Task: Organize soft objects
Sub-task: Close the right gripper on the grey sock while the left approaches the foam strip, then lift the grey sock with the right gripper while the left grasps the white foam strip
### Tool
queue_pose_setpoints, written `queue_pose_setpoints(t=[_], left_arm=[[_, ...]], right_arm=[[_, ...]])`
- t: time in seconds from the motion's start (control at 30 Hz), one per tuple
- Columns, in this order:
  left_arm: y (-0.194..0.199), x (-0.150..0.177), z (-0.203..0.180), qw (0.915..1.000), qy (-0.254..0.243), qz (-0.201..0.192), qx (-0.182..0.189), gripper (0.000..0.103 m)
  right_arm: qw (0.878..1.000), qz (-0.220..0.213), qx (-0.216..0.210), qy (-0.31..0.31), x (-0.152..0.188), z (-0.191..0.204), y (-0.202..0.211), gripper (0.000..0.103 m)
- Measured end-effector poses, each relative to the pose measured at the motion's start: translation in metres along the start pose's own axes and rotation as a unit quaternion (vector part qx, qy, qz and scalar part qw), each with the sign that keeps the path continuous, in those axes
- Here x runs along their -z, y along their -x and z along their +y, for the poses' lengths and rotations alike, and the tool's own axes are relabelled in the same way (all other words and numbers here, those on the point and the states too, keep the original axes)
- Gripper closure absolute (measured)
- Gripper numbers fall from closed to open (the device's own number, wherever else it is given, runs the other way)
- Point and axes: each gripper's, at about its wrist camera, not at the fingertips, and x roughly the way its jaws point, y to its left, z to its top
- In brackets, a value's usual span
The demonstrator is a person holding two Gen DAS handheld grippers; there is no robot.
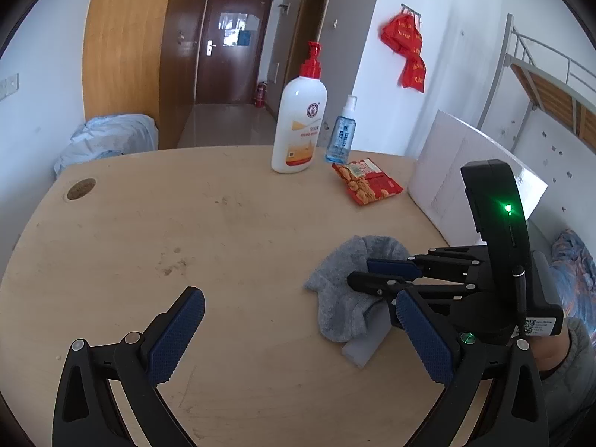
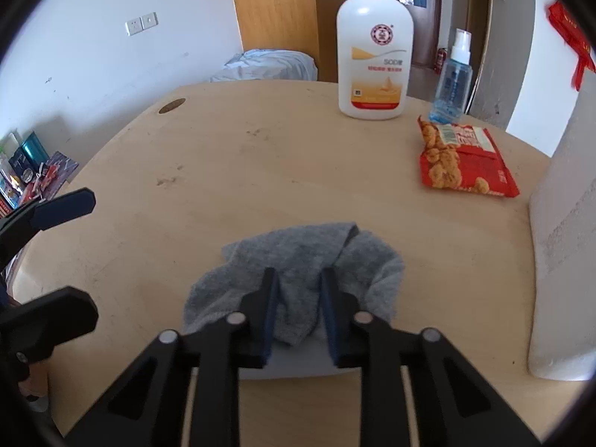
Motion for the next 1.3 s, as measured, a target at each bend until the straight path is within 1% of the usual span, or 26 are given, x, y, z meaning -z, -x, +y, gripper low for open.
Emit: queue_pose_setpoints(t=[0.07,0.17,0.27,0.33,0.5,0.57,0.67,0.73,0.77,0.83,0.97,1.03,1.1,1.17,1.27,1.3], left_arm=[[-0.002,0.0,-0.001,1.0,-0.004,0.003,0.001,0.0],[-0.007,0.001,-0.004,0.9999,-0.009,0.011,0.004,0.0],[-0.01,0.004,-0.008,0.9997,-0.015,0.015,0.011,0.0],[-0.009,0.005,-0.011,0.9996,-0.02,0.013,0.018,0.0],[-0.015,0.009,-0.026,0.9977,-0.053,0.023,0.035,0.0],[-0.018,0.012,-0.034,0.9961,-0.07,0.029,0.044,0.0],[-0.023,0.014,-0.044,0.9933,-0.091,0.039,0.06,0.001],[-0.027,0.016,-0.051,0.992,-0.099,0.047,0.061,0.007],[-0.03,0.016,-0.053,0.9914,-0.102,0.053,0.062,0.008],[-0.039,0.018,-0.056,0.9898,-0.104,0.071,0.066,0.016],[-0.052,0.02,-0.059,0.9872,-0.106,0.098,0.068,0.025],[-0.058,0.02,-0.06,0.9864,-0.105,0.108,0.066,0.033],[-0.063,0.02,-0.06,0.9853,-0.103,0.119,0.065,0.035],[-0.064,0.02,-0.06,0.9854,-0.107,0.118,0.06,0.036],[-0.065,0.019,-0.059,0.9853,-0.112,0.117,0.055,0.042],[-0.065,0.02,-0.06,0.9852,-0.117,0.116,0.05,0.046]], right_arm=[[1.0,-0.001,0.005,0.004,0.0,0.001,0.0,0.09],[1.0,-0.002,0.004,0.0,0.001,0.001,0.001,0.095],[1.0,-0.013,0.0,-0.014,0.001,-0.005,0.008,0.096],[0.999,-0.029,-0.014,-0.026,0.0,-0.011,0.018,0.096],[0.996,-0.078,-0.026,-0.044,-0.003,-0.022,0.046,0.096],[0.994,-0.091,-0.028,-0.051,-0.004,-0.027,0.054,0.096],[0.993,-0.1,-0.029,-0.059,-0.002,-0.032,0.06,0.096],[0.992,-0.104,-0.029,-0.061,0.0,-0.035,0.064,0.096],[0.992,-0.108,-0.031,-0.063,0.0,-0.035,0.066,0.096],[0.99,-0.118,-0.031,-0.065,-0.002,-0.035,0.07,0.096],[0.988,-0.133,-0.033,-0.07,-0.002,-0.039,0.079,0.096],[0.987,-0.135,-0.036,-0.075,-0.002,-0.042,0.08,0.096],[0.987,-0.137,-0.036,-0.076,-0.001,-0.044,0.082,0.096],[0.986,-0.139,-0.038,-0.079,0.0,-0.045,0.083,0.096],[0.986,-0.142,-0.04,-0.081,0.0,-0.046,0.085,0.096],[0.986,-0.143,-0.041,-0.081,0.0,-0.047,0.085,0.096]])
